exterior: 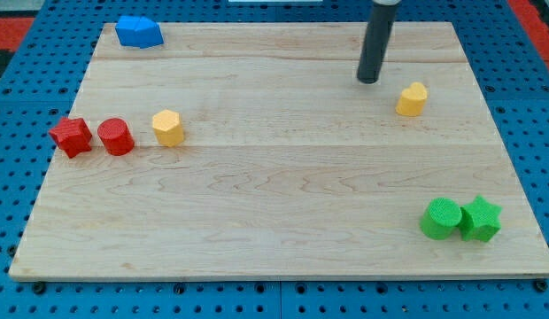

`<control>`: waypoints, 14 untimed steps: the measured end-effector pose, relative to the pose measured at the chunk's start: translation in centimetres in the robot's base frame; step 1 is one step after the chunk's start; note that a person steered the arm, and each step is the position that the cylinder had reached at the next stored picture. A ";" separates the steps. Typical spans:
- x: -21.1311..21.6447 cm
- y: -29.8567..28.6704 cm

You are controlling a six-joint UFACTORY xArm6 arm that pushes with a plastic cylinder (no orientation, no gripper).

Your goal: Slide the hexagon parallel to the green circle

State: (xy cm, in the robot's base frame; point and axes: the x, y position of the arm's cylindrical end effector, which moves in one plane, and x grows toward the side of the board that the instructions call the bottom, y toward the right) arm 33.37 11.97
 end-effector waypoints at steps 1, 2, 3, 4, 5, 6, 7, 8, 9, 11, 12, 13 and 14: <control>3.5 1.3; 4.2 5.4; 5.1 6.0; 12.1 -0.4; 15.7 -11.2; 15.8 -22.0; 15.7 -28.5; 13.4 -29.5; 9.7 -29.1; 5.9 -28.0; 5.9 -25.6; 5.7 -17.7; 5.7 -9.0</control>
State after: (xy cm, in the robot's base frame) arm 39.09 2.97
